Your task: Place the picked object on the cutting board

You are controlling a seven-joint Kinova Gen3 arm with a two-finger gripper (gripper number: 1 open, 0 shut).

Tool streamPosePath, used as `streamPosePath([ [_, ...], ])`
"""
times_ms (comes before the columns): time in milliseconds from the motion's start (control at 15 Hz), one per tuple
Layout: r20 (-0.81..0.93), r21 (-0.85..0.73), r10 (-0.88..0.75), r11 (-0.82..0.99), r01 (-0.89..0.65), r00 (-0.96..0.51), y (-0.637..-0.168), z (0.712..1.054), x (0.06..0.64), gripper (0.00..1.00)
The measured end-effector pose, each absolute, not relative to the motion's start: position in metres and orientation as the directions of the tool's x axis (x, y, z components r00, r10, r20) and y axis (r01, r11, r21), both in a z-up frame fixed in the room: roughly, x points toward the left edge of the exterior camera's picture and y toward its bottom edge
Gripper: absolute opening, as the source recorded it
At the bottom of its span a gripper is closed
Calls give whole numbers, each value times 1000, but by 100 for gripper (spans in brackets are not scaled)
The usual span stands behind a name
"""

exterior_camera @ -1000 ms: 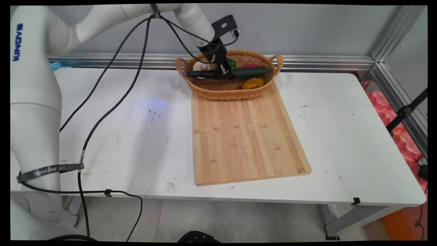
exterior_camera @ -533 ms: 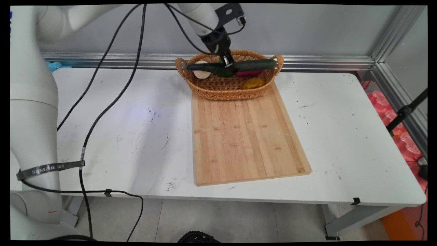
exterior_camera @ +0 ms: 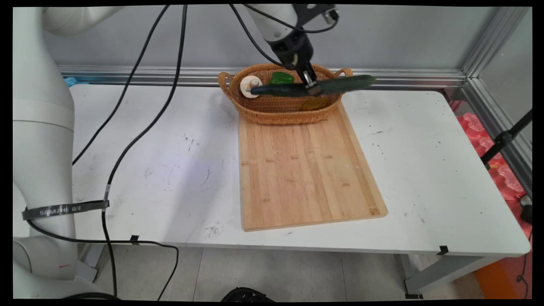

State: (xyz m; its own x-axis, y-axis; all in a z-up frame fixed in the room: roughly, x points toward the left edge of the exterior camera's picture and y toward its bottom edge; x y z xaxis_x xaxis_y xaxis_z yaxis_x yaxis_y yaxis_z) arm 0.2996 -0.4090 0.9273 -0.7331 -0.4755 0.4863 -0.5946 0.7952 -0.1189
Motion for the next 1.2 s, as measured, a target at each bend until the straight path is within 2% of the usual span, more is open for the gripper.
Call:
streamPosePath([
  [333,471,-75,-490,806,-588,-733,-358,914,272,0],
  [1200,444,10,-503,831,-557,-742,-253,830,258,0],
])
